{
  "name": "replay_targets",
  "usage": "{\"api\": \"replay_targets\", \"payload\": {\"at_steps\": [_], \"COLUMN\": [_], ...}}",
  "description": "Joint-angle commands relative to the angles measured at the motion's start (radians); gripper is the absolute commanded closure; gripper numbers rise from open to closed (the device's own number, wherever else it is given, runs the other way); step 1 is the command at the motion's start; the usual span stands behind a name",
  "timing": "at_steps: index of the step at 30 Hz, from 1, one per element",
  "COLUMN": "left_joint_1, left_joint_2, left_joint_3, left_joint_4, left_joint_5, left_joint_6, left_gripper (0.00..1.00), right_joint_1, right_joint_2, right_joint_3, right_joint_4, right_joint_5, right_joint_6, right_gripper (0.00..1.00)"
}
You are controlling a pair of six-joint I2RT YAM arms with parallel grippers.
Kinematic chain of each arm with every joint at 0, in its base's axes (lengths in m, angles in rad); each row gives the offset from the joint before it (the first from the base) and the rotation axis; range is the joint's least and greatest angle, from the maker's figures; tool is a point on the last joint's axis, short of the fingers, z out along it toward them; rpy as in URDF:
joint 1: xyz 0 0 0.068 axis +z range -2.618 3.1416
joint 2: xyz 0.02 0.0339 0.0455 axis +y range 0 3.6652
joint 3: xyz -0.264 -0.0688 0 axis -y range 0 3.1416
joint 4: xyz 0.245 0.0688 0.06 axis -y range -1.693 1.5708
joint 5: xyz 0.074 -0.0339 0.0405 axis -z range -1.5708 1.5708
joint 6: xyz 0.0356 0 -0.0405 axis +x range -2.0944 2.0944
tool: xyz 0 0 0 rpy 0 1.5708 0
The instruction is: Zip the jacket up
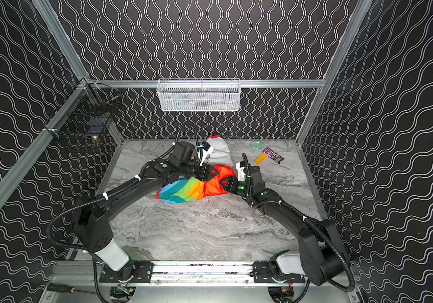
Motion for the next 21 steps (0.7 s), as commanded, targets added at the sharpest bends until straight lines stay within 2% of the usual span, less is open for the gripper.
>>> {"api": "replay_targets", "payload": {"at_steps": [1, 4, 8, 13, 17, 21], "left_joint_1": [0.001, 0.004, 0.004, 0.005, 0.005, 0.005], "left_joint_2": [-0.035, -0.063, -0.098, -0.078, -0.015, 0.052], "left_joint_3": [-0.023, -0.057, -0.131, -0.198, -0.206, -0.193], "left_joint_4": [-0.047, -0.097, -0.126, -0.142, -0.133, -0.108], "left_joint_5": [-0.113, -0.214, -0.305, -0.372, -0.397, -0.386], "left_joint_6": [0.022, 0.021, 0.026, 0.02, 0.008, -0.004], "left_gripper": [0.42, 0.38, 0.35, 0.33, 0.32, 0.32], "right_joint_1": [0.001, 0.0, -0.001, 0.0, 0.011, 0.082], "right_joint_2": [0.003, -0.013, -0.058, -0.099, -0.066, -0.003], "right_joint_3": [0.008, -0.006, -0.039, -0.05, -0.044, -0.02], "right_joint_4": [-0.042, -0.085, -0.129, -0.16, -0.156, -0.156], "right_joint_5": [0.057, 0.098, 0.149, 0.158, 0.134, 0.152], "right_joint_6": [0.015, 0.012, 0.015, 0.005, 0.018, 0.027], "right_gripper": [0.29, 0.18, 0.11, 0.07, 0.07, 0.08]}}
